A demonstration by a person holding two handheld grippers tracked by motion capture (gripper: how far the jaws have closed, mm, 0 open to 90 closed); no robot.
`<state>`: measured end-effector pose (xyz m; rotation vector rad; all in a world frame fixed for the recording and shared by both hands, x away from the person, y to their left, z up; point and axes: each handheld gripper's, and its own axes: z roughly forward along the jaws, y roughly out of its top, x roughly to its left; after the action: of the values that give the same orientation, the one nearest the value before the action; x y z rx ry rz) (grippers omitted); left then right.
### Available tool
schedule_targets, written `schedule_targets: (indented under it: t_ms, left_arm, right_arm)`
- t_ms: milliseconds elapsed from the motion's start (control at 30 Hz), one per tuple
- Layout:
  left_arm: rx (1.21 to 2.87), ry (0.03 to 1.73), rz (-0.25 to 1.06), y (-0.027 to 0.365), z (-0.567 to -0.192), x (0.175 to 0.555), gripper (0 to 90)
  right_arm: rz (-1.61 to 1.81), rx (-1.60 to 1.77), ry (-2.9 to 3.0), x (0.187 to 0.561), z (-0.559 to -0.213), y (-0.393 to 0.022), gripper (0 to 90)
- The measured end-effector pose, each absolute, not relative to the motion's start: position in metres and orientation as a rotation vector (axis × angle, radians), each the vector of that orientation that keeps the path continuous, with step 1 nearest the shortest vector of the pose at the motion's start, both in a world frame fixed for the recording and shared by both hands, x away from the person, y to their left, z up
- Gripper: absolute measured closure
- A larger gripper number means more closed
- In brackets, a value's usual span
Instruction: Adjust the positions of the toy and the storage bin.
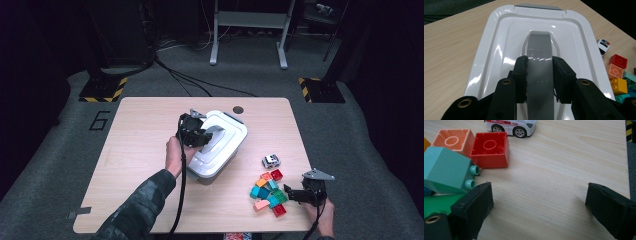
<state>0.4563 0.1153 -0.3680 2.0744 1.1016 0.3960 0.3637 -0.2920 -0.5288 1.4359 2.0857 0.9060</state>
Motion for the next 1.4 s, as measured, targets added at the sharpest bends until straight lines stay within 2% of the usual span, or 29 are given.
schedule_targets:
  t_ms: [800,1167,1400]
  left_arm:
    - [2.027,1.106,0.305,0.115,-0.372,0.434,66.8]
    - [1.997,1.128,0.31,0.11,-0.374,0.424,66.8]
    - [2.023,1.104,0.377,0.106,-0.373,0.421,66.8]
  right_arm:
    - [0.907,1.435,2.085,0.364,-0.529,-0.292,7.0]
    - [0.905,1.43,2.083,0.364,-0.529,-0.292,7.0]
    - [0.904,1.428,2.082,0.364,-0.529,-0.292,7.0]
